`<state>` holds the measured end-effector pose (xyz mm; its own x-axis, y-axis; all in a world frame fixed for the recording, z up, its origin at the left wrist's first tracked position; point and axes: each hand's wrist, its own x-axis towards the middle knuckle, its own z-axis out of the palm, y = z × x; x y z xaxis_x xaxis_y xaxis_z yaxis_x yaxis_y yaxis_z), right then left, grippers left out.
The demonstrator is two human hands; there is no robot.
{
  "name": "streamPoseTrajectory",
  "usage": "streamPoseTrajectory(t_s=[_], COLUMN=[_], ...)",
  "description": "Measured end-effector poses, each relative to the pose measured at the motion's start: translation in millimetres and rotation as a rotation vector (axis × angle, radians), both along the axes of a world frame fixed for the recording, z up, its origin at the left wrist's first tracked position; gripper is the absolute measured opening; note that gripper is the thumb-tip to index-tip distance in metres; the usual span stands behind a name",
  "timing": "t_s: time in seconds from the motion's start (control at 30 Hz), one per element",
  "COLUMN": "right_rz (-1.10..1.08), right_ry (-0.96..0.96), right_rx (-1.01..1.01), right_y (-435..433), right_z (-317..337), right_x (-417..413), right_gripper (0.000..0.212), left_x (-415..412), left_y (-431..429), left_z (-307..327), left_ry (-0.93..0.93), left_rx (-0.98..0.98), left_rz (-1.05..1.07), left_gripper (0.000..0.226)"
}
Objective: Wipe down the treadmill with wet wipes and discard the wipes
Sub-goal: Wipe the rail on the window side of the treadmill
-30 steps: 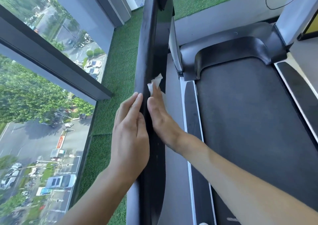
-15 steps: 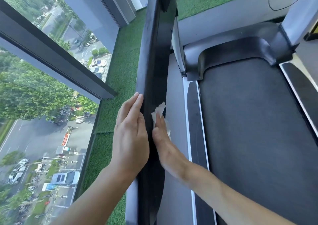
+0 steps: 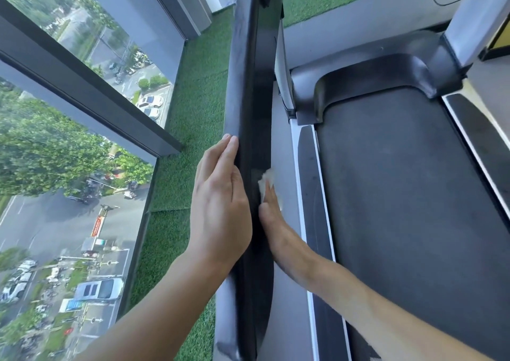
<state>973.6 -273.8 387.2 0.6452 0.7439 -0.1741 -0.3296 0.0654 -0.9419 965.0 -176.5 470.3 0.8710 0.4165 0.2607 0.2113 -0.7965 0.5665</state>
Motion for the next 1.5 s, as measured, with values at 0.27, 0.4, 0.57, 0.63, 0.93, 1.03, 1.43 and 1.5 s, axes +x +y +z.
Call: streamPoseTrajectory(t_s=[0.27, 0.4, 0.57, 0.63, 0.93, 1.03, 1.43, 1.5], right_rz=[-0.036, -0.059, -0.052, -0.051, -0.064, -0.026, -0.037, -0.099], right_ry=[0.052, 0.061, -0.002, 0.011, -0.069, -0.135, -0.039, 0.091], right_rx=[-0.007, -0.006, -0.004, 0.024, -0.006, 0.024, 0.043, -0.042], right_y=[-2.7, -3.9, 5.0, -3.0, 7.3, -11.9, -16.9, -6.2], right_z=[-9.1, -2.2, 12.2, 21.3, 34.2, 28.2, -4.3, -5.3], right_x=[-25.1, -16.8, 10.5, -14.5, -1.6, -44.0, -69.3, -52.3], right_gripper=[0.085, 0.070, 0.089, 0.087, 0.067, 0.065, 0.070, 0.071], left_x=[0.6, 1.0, 1.0, 1.0, 1.8, 1.6, 3.0, 2.7], left_y=[1.0, 0.5, 0.1, -0.1, 0.3, -0.6, -0.2, -1.0], left_z=[-1.6, -1.1, -0.8, -0.3, 0.5, 0.9, 1.6, 1.8], left_ry=[-0.014, -0.009, -0.003, -0.003, -0.003, 0.002, -0.001, -0.006], left_rx=[0.015, 0.021, 0.020, 0.021, 0.015, 0.013, 0.048, 0.076], left_rz=[-0.007, -0.006, -0.011, -0.019, -0.025, -0.027, -0.014, -0.004], left_gripper=[0.045, 0.046, 0.049, 0.048, 0.053, 0.052, 0.045, 0.045])
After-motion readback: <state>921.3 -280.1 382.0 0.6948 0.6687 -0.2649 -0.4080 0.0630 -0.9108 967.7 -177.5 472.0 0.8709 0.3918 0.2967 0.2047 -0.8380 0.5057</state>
